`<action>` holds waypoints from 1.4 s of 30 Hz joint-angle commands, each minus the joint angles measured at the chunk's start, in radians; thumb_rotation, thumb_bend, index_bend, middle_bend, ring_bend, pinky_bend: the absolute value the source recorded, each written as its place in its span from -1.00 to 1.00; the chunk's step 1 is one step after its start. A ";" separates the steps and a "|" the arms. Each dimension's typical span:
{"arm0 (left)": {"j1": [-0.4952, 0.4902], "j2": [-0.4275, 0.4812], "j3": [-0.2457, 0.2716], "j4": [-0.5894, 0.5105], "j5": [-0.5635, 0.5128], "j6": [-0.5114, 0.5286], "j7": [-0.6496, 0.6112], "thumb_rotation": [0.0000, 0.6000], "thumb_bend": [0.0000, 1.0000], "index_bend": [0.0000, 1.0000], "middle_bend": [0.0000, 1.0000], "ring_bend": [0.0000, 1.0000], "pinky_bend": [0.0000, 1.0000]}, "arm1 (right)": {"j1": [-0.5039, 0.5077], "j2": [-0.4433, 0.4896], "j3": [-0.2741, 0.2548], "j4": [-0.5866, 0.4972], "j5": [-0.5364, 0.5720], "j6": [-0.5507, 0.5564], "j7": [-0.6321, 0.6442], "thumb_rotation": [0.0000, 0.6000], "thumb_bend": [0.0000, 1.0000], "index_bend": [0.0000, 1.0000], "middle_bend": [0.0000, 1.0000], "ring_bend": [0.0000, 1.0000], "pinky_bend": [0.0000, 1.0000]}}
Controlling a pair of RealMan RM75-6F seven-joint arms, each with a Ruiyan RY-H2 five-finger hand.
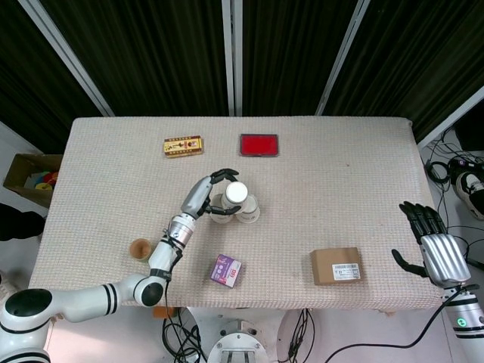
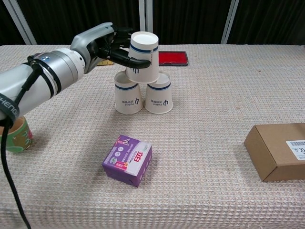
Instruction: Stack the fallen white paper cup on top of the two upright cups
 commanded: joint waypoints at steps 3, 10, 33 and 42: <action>0.000 0.004 0.003 -0.001 -0.003 -0.008 0.004 1.00 -0.63 -0.05 -0.58 -0.67 -0.64 | 0.001 -0.001 0.000 0.001 0.000 -0.003 0.001 1.00 -0.47 -0.93 -0.86 -1.00 -1.00; 0.002 0.005 0.003 0.000 -0.006 -0.010 0.011 1.00 -0.67 -0.17 -0.60 -0.68 -0.65 | 0.002 -0.001 0.001 0.001 0.002 -0.005 0.001 1.00 -0.47 -0.93 -0.86 -1.00 -1.00; 0.001 0.007 0.004 0.006 0.000 -0.004 0.033 1.00 -0.66 -0.27 -0.63 -0.68 -0.66 | 0.000 -0.003 0.002 0.004 0.003 -0.005 0.004 1.00 -0.47 -0.93 -0.86 -1.00 -1.00; 0.004 0.007 0.015 0.008 0.026 0.008 0.033 1.00 -0.66 -0.53 -0.71 -0.72 -0.68 | 0.001 -0.004 0.002 0.008 0.001 -0.005 0.009 1.00 -0.47 -0.93 -0.86 -1.00 -1.00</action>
